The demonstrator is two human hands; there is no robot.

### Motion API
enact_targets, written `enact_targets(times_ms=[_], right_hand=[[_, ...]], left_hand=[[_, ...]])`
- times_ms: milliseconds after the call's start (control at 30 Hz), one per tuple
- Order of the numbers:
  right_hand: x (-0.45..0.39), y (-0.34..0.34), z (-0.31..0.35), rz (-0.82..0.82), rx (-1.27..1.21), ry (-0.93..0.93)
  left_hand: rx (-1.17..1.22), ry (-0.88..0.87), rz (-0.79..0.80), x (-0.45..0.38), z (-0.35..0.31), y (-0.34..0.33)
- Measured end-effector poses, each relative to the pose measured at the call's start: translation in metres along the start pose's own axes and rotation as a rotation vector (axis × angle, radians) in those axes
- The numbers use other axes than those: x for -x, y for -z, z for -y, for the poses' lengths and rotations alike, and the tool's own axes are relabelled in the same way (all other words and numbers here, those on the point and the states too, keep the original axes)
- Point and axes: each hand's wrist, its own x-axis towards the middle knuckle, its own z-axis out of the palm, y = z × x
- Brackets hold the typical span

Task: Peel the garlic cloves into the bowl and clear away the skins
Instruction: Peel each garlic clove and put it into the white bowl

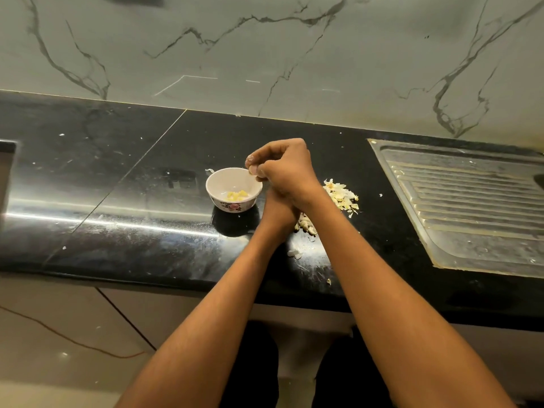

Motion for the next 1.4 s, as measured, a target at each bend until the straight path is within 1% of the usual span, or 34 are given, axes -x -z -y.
enact_targets(times_ms=[33,100,200,267,400,500,733,900,967,1133,1200,1300,1400], right_hand=[[0.002,0.004,-0.003,-0.037,-0.052,-0.006],[0.004,0.014,-0.01,-0.129,-0.153,-0.025],[0.012,0.037,-0.023,-0.241,-0.229,-0.041],[0.019,0.052,-0.036,-0.268,-0.191,-0.047],[0.041,0.075,-0.059,-0.223,0.117,-0.044],[0.063,0.084,-0.067,-0.144,0.31,0.001],[0.087,0.082,-0.078,-0.061,0.554,0.091],[0.083,0.08,-0.078,-0.034,0.593,0.038],[0.081,0.081,-0.079,-0.052,0.571,0.025],[0.069,0.088,-0.079,-0.215,0.353,0.033],[0.062,0.091,-0.078,-0.223,0.255,0.037],[0.055,0.09,-0.08,-0.214,0.118,0.043],[0.054,0.086,-0.087,-0.268,0.017,0.059]], left_hand=[[0.024,-0.028,-0.026,0.001,-0.003,-0.002],[0.025,-0.028,-0.091,0.0,-0.006,0.0],[0.093,-0.054,-0.016,-0.001,-0.006,0.002],[0.112,-0.052,-0.016,-0.005,-0.004,0.004],[0.19,-0.064,-0.004,0.001,-0.006,0.005],[0.168,-0.085,0.011,0.004,-0.006,0.005],[0.044,-0.097,-0.012,0.003,-0.002,0.006],[0.022,-0.099,-0.009,0.005,-0.005,0.006],[0.011,-0.101,0.003,0.006,-0.004,0.005],[-0.151,-0.132,0.061,0.008,0.0,0.005],[-0.191,-0.129,0.069,0.009,0.0,0.003],[-0.185,-0.107,0.042,0.008,-0.001,0.004],[-0.18,-0.095,0.034,0.008,-0.002,0.005]])
